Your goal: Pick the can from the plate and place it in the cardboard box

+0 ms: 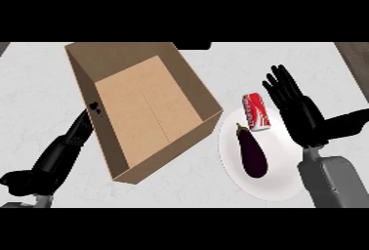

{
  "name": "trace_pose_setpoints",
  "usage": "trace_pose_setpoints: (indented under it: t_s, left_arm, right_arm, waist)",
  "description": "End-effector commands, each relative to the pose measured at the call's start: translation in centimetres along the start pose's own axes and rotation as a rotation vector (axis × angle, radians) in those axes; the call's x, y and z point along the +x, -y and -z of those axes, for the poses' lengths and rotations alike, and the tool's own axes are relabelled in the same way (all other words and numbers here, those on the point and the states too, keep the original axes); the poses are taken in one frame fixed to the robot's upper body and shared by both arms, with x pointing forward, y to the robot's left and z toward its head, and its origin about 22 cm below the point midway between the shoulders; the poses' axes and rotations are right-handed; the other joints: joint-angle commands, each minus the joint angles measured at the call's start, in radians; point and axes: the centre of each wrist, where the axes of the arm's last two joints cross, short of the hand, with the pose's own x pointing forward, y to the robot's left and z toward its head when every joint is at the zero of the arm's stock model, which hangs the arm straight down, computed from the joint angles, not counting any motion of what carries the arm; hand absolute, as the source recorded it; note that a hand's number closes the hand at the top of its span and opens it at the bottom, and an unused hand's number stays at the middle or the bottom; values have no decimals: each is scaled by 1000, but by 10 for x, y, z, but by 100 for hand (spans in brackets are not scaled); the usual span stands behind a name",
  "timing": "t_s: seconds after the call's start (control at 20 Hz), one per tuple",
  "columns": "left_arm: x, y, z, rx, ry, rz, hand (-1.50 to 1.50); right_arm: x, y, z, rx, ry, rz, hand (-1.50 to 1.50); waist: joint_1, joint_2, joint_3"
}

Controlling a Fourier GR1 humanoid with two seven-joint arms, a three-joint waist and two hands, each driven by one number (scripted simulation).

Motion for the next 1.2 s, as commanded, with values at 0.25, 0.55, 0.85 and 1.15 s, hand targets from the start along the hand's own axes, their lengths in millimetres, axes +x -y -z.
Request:
trace_pose_setpoints:
  t_s: [0.25,0.55,0.85,1.15]
  left_arm:
    - [-1,-32,6,191,-56,164,0]
    - [-8,-21,5,180,-106,162,0]
    - [-11,-7,14,198,-132,165,0]
    - [-8,5,23,190,-124,165,0]
  right_arm:
    - [-27,80,-4,-455,-693,-413,-150]
    - [-10,128,-16,-717,-998,-830,-150]
    - [17,99,53,-619,-1312,-1006,-150]
    - [35,75,96,-277,-1651,-1068,-150]
  waist:
    - [145,44,11]
    - [147,28,9]
    - [163,16,18]
    - [173,23,20]
